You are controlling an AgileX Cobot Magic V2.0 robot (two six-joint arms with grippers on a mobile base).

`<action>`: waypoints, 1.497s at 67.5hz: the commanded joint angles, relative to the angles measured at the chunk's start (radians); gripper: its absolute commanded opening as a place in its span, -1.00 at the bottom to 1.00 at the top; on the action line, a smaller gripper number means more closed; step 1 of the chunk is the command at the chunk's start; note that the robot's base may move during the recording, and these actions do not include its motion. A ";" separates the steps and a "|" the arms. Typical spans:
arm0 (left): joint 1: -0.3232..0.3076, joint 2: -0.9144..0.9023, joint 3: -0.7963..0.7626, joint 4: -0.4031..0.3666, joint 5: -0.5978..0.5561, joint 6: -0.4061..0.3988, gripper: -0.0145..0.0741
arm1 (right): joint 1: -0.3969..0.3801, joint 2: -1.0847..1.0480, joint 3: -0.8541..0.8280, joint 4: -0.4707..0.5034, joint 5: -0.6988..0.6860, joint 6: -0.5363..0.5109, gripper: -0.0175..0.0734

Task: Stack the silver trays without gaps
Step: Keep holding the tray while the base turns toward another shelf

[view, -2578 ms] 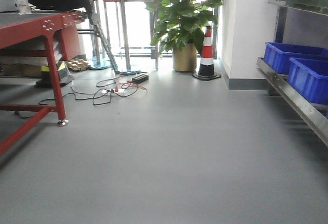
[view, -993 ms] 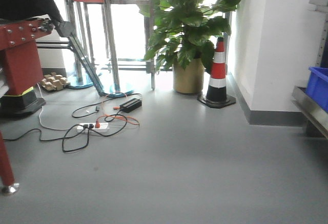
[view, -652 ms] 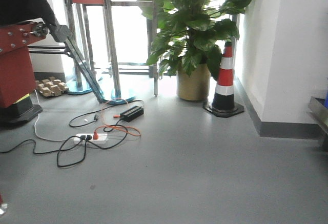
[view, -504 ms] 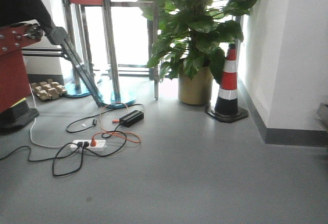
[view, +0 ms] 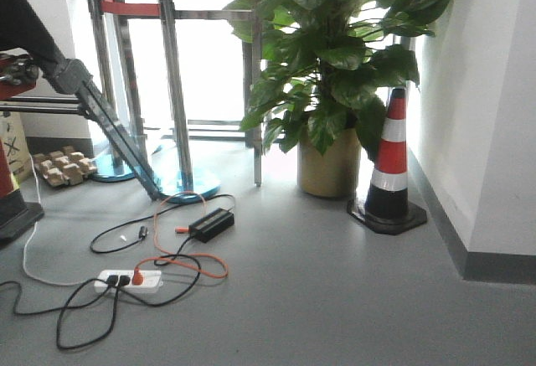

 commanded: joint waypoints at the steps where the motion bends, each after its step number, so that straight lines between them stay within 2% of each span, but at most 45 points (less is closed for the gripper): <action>1: -0.016 0.008 -0.006 0.004 -0.117 -0.006 -0.71 | 0.017 0.005 -0.013 -0.012 -0.652 -0.018 -0.65; 101: -0.016 0.008 -0.006 0.004 -0.117 -0.006 -0.71 | 0.017 0.005 -0.013 -0.012 -0.652 -0.018 -0.65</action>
